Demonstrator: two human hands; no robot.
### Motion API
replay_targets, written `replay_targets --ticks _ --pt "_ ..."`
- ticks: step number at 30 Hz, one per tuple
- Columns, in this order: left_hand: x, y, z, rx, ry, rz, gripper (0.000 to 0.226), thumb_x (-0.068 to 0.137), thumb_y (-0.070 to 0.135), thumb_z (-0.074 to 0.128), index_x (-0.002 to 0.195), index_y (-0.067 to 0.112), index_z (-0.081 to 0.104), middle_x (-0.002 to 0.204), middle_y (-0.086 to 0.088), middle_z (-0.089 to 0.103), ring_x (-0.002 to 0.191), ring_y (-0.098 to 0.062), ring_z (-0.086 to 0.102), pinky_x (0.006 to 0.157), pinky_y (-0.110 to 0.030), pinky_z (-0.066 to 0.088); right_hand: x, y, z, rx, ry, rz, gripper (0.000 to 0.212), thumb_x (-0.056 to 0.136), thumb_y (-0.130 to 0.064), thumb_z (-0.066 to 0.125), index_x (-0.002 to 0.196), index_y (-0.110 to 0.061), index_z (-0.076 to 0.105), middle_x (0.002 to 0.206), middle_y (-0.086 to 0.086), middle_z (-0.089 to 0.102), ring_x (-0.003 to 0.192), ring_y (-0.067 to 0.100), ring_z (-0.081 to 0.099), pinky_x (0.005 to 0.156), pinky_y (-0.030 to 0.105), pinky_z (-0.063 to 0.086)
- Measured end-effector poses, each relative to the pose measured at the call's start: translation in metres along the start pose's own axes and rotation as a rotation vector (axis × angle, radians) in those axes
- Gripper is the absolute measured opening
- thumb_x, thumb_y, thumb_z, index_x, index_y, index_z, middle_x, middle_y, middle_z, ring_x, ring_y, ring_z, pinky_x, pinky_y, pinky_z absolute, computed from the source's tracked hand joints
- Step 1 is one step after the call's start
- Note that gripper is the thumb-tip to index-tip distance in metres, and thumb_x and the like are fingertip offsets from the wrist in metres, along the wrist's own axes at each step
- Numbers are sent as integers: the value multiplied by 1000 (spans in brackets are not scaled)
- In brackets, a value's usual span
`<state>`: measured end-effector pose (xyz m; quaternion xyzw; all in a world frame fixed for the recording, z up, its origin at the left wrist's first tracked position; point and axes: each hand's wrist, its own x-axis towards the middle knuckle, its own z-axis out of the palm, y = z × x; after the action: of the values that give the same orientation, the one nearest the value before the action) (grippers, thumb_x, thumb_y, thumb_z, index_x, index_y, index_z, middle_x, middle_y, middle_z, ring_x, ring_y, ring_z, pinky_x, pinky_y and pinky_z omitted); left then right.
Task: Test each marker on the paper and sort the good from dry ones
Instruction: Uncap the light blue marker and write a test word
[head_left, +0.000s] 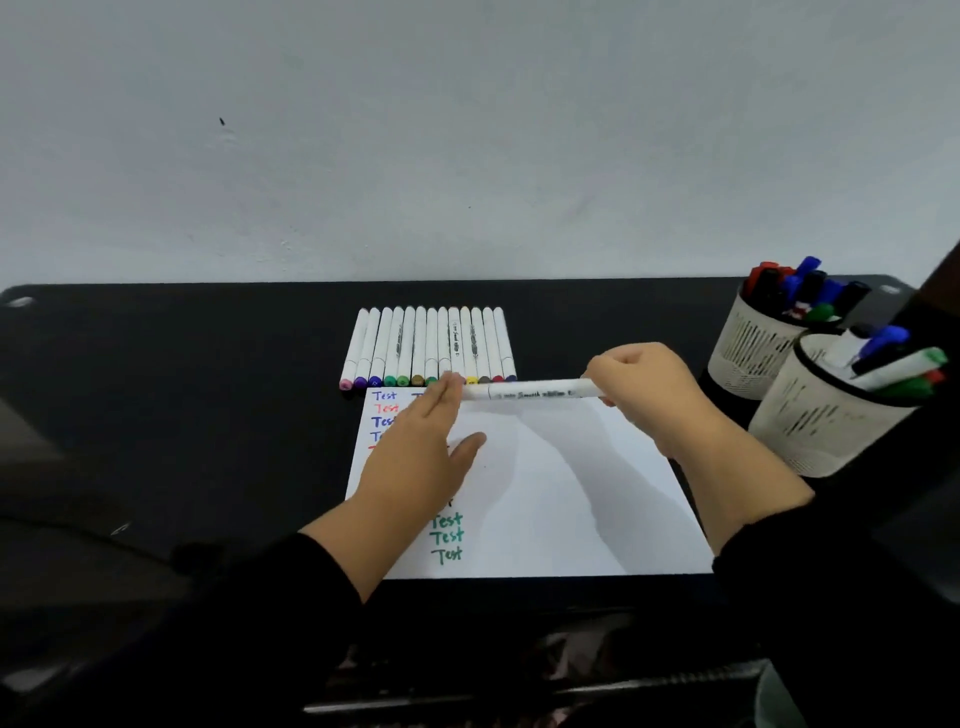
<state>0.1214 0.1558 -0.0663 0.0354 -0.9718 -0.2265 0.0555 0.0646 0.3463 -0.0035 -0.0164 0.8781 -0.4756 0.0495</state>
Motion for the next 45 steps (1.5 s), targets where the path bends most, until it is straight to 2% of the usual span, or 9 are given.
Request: replay_targets --ticks 6,12,16,20,25,29,34,40,45 --pt "-20 -6 -20 -158 27 -62 41 94 40 49 134 38 45 136 17 47 120 -2 42 84 -13 29 -4 -4 -1 138 -67 -23 26 80 -5 43 71 6 65 51 1 37 51 14 25 47 23 23" --pt "-22 -11 -22 -313 -2 -130 28 90 39 56 118 39 60 98 19 56 79 2 50 64 -10 36 -2 -2 24 455 -19 74 30 88 -11 46 70 -2 68 56 4 41 49 12 28 44 21 25" --pt "-21 -14 -19 -339 21 -160 12 90 37 57 100 38 64 86 13 59 75 -6 54 61 -17 40 -1 3 50 661 1 168 35 92 -37 57 81 -6 68 55 -1 43 46 8 31 45 20 25" --pt "-18 -13 -14 -369 18 -168 16 88 39 59 104 40 64 85 13 61 71 -8 55 57 -18 40 -6 4 77 683 -76 208 29 83 -40 67 79 -11 66 54 -2 45 44 6 34 40 16 28" --pt "-8 -12 -11 -268 2 -117 23 90 41 55 112 37 62 94 11 61 80 -6 54 70 -22 45 -3 2 103 703 -62 234 23 82 -34 71 75 -14 63 51 -2 44 46 8 36 42 18 33" --pt "-5 -16 -10 -253 -48 -129 31 89 44 54 119 40 58 99 16 59 84 -2 52 68 -13 38 3 6 109 675 -33 191 14 87 -25 67 82 -13 60 59 1 45 49 9 38 47 20 35" --pt "-3 -15 -14 -280 -60 -173 39 87 47 56 125 40 55 94 18 58 83 -3 54 69 -19 44 2 5 112 681 -12 107 19 87 -19 65 73 -16 52 55 -3 47 49 7 42 45 18 37" --pt "-4 -15 -22 -352 -180 -207 21 88 42 58 108 40 64 84 2 68 73 -13 60 67 -27 48 2 5 113 659 -36 103 29 88 -12 60 65 -16 42 57 2 43 47 9 38 45 20 35" --pt "-4 -18 -27 -399 -286 -238 11 89 44 56 82 38 63 98 -3 70 97 -23 64 83 -37 51 1 5 113 640 -53 107 29 88 -9 58 67 -16 39 62 7 42 49 11 36 44 19 34"
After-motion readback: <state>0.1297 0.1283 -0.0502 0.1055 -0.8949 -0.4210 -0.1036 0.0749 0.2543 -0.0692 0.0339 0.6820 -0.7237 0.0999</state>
